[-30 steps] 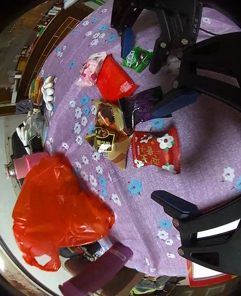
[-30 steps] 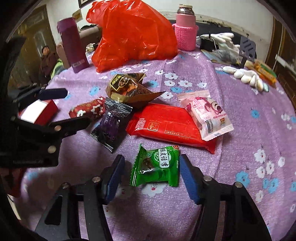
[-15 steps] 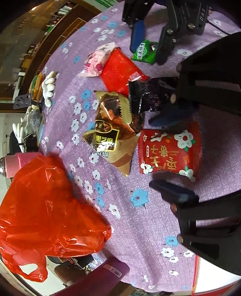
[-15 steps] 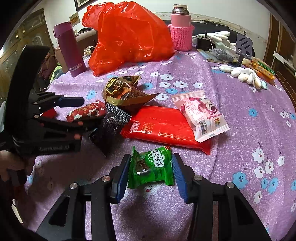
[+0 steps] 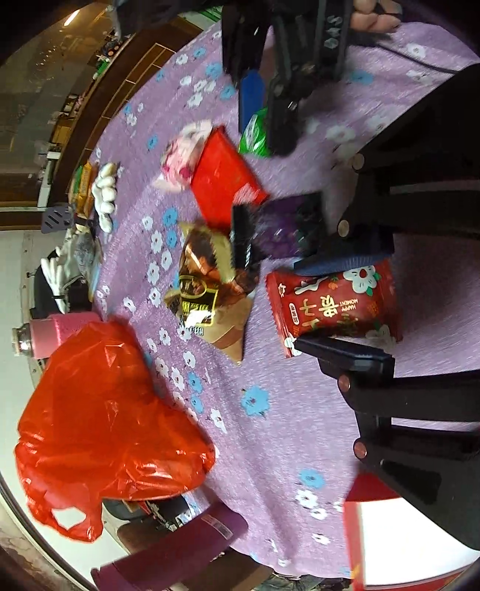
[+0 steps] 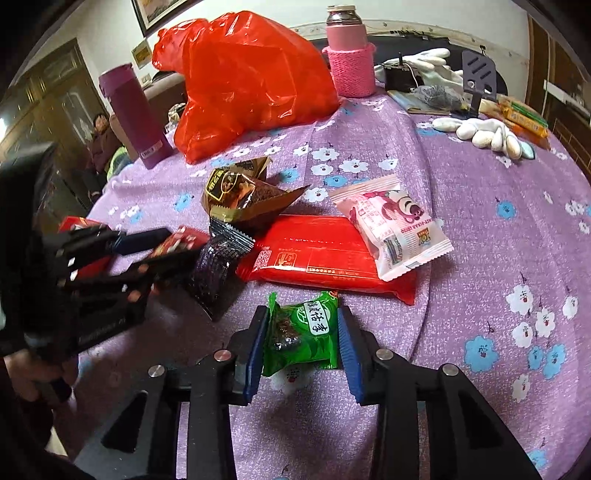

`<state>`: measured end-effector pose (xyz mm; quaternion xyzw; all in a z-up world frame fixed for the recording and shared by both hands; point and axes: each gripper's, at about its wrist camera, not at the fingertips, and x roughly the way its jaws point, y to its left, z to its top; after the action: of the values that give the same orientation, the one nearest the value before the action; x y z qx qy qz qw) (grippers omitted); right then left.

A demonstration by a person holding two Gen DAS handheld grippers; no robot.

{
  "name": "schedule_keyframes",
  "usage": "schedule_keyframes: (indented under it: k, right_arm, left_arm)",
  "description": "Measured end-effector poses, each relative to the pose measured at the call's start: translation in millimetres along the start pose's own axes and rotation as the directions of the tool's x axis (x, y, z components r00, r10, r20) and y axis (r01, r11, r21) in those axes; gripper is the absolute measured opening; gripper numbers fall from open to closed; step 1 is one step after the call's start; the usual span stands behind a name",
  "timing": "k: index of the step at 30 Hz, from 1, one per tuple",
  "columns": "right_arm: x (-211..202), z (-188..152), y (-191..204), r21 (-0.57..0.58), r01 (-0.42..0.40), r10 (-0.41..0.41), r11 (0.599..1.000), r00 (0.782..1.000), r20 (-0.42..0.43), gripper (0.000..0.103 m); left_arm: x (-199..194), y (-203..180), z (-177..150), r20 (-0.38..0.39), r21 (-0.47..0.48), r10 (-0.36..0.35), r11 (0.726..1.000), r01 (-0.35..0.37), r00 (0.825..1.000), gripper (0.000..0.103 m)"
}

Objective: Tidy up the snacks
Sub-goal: 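Grasp a red flower-print packet with the left gripper while the right grasps a green candy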

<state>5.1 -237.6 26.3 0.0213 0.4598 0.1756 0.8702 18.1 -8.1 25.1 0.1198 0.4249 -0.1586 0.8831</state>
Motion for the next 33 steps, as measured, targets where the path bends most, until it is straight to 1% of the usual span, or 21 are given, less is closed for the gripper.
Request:
schedule_keyframes:
  k: [2,4,8,11,13,17,18,19,20,21,22,23,25,26,28,30,33]
  right_arm:
    - [-0.8,0.8,-1.0,0.009,-0.041,0.041,0.999,0.999,-0.001,0.037]
    - [-3.4,2.0,-2.2,0.021,-0.076,0.076,0.997,0.997,0.008,0.037]
    - [-8.2,3.3,-2.1,0.033,-0.122,0.121,0.992,0.992,0.028,0.037]
    - [-7.9,3.0,-2.0,0.036,-0.113,0.112,0.993,0.993,0.029,0.037]
    - [-7.0,2.8,-3.4,0.046,-0.112,0.111,0.993,0.993,0.027,0.037]
    - [-5.5,1.8,-4.1,0.055,-0.110,0.108,0.992,0.994,0.022,0.037]
    - [-5.2,1.6,-4.3,0.057,-0.109,0.108,0.992,0.994,0.021,0.037]
    - [-5.0,1.4,-4.6,0.060,-0.108,0.107,0.992,0.994,0.019,0.037]
    - [-5.1,1.3,-4.9,0.062,-0.108,0.107,0.992,0.994,0.019,0.037]
    - [-4.8,1.3,-5.4,0.065,-0.108,0.107,0.992,0.994,0.017,0.037]
    - [-4.2,1.2,-5.5,0.066,-0.107,0.106,0.992,0.994,0.015,0.037]
    - [-3.1,0.6,-5.7,0.067,-0.103,0.103,0.992,0.995,0.010,0.037]
    - [-0.4,0.2,-6.0,0.068,-0.095,0.095,0.993,0.995,-0.001,0.037]
    - [0.8,0.1,-6.2,0.069,-0.094,0.094,0.993,0.996,-0.007,0.037]
    - [1.0,0.1,-5.6,0.067,-0.090,0.091,0.994,0.996,-0.006,0.037]
    - [1.3,-0.1,-4.4,0.061,-0.085,0.085,0.995,0.996,-0.007,0.038]
    - [1.7,-0.4,-3.4,0.057,-0.080,0.081,0.995,0.997,-0.006,0.038]
  left_arm:
    - [-9.9,-1.8,-7.4,0.015,-0.011,-0.005,1.000,0.005,1.000,0.026]
    - [-21.7,-3.4,-16.4,0.033,-0.025,-0.012,1.000,0.012,0.999,0.025]
    - [-36.1,-8.3,-31.6,0.037,-0.043,-0.018,0.999,0.019,0.999,0.025]
    - [-44.2,-14.9,-45.0,0.033,-0.049,-0.023,0.999,0.025,0.999,0.022]
    - [-46.5,-20.3,-51.0,0.033,-0.035,-0.001,0.999,0.002,0.999,0.022]
    - [-46.4,-20.1,-50.1,0.038,-0.053,0.022,0.998,-0.020,0.999,0.024]
    - [-45.5,-19.5,-48.8,0.035,-0.059,0.027,0.998,-0.025,0.999,0.025]
    - [-44.6,-19.4,-46.8,0.032,-0.062,0.035,0.998,-0.033,0.999,0.031]
    - [-44.2,-19.8,-46.2,0.033,-0.060,0.043,0.997,-0.041,0.999,0.039]
    - [-43.7,-20.6,-45.4,0.036,-0.055,0.055,0.997,-0.053,0.998,0.044]
    - [-43.6,-21.7,-44.0,0.042,-0.050,0.073,0.996,-0.071,0.996,0.053]
    - [-44.1,-21.9,-43.5,0.049,-0.050,0.084,0.995,-0.081,0.995,0.057]
    - [-44.6,-23.0,-40.9,0.063,-0.047,0.092,0.995,-0.089,0.994,0.059]
    - [-44.0,-23.2,-39.8,0.064,-0.045,0.096,0.995,-0.093,0.993,0.065]
    - [-41.0,-24.2,-37.8,0.063,-0.036,0.119,0.992,-0.117,0.991,0.071]
    - [-37.4,-23.8,-37.1,0.059,-0.031,0.131,0.991,-0.129,0.990,0.072]
    - [-28.3,-20.8,-37.8,0.029,-0.039,0.129,0.991,-0.128,0.991,0.072]
